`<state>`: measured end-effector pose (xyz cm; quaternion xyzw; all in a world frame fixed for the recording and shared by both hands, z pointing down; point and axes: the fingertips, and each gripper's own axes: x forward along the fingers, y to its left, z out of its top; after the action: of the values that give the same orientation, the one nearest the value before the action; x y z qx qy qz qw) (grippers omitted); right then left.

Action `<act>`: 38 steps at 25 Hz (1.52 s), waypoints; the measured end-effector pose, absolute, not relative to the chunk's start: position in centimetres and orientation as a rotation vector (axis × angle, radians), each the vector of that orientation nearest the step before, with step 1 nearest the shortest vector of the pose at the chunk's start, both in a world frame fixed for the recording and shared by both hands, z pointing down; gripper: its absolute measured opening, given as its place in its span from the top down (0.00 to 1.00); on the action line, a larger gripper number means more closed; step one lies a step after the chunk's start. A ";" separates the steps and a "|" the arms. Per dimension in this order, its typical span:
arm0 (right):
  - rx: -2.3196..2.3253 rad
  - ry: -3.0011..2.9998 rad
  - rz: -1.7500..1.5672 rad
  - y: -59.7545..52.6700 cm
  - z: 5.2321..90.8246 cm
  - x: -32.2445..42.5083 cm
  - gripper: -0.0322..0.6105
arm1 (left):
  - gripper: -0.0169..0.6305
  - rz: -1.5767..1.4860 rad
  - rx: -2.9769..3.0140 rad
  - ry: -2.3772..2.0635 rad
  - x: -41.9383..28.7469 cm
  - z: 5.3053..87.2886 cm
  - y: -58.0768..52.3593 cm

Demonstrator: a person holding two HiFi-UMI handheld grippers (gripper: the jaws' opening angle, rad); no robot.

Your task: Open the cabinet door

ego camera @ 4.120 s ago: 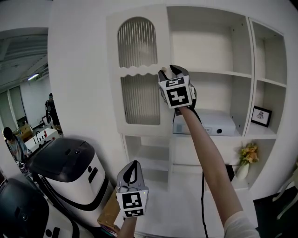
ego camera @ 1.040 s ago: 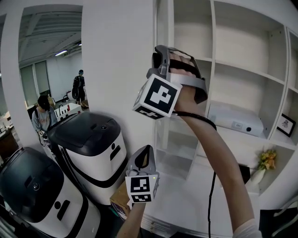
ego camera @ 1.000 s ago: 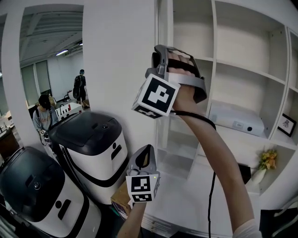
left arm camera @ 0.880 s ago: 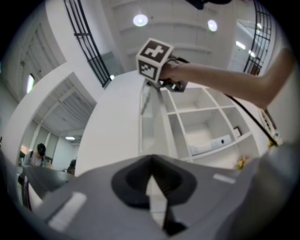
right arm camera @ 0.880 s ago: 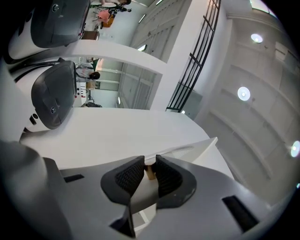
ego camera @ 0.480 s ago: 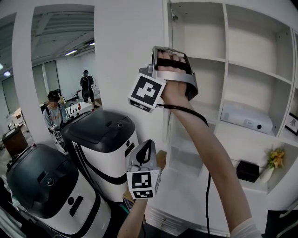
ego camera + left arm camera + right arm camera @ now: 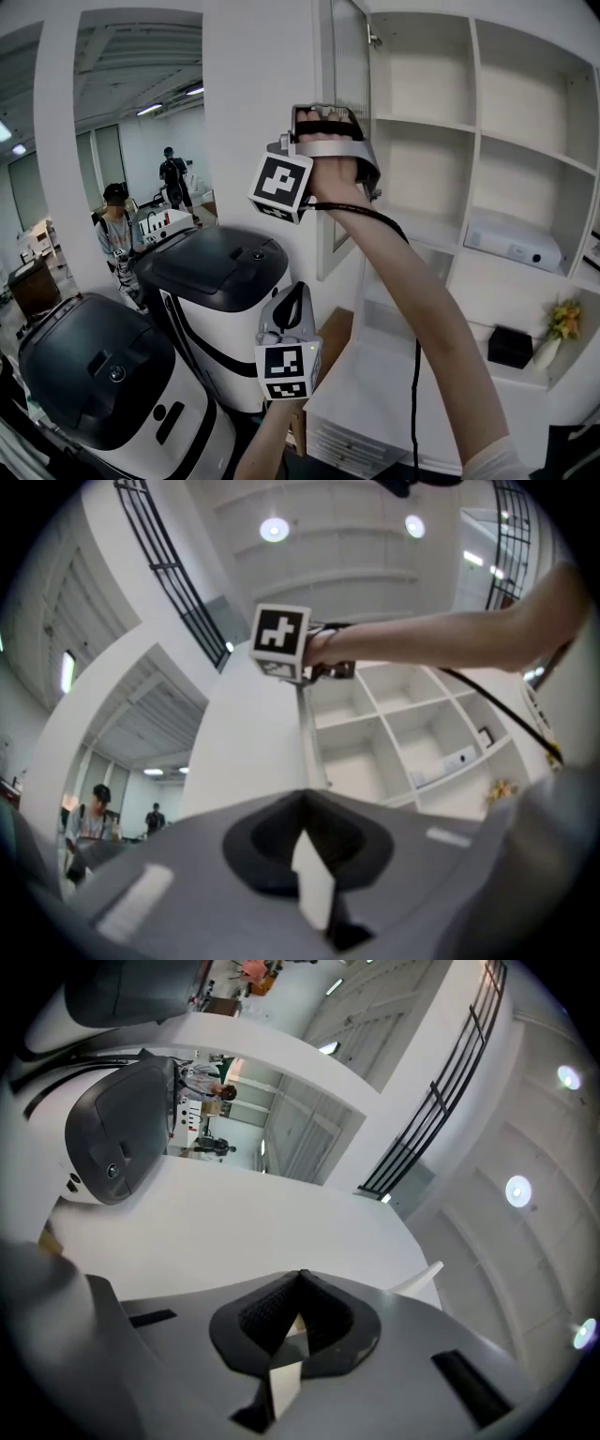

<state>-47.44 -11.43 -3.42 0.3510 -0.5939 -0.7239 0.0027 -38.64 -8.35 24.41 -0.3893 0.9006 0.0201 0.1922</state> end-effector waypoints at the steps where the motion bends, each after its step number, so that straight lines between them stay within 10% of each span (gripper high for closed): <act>1: 1.086 -1.859 -2.280 -10.9 -3.1 -48.2 0.95 | 0.96 0.054 -1.087 2.528 -38.9 24.3 -8.0; 21: 0.916 -1.988 -2.432 -9.0 -1.9 -47.6 0.95 | 0.96 0.050 -1.016 2.557 -38.3 23.8 -7.4; 38: 0.342 -3.184 -1.727 -17.0 4.6 -21.1 0.95 | 0.96 0.151 -1.170 2.354 -27.6 20.2 -15.1</act>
<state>-21.08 -16.96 4.59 0.0911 -0.8482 -0.4601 -0.2461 -27.60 -15.06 20.23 -0.4301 0.8652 0.0554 0.2517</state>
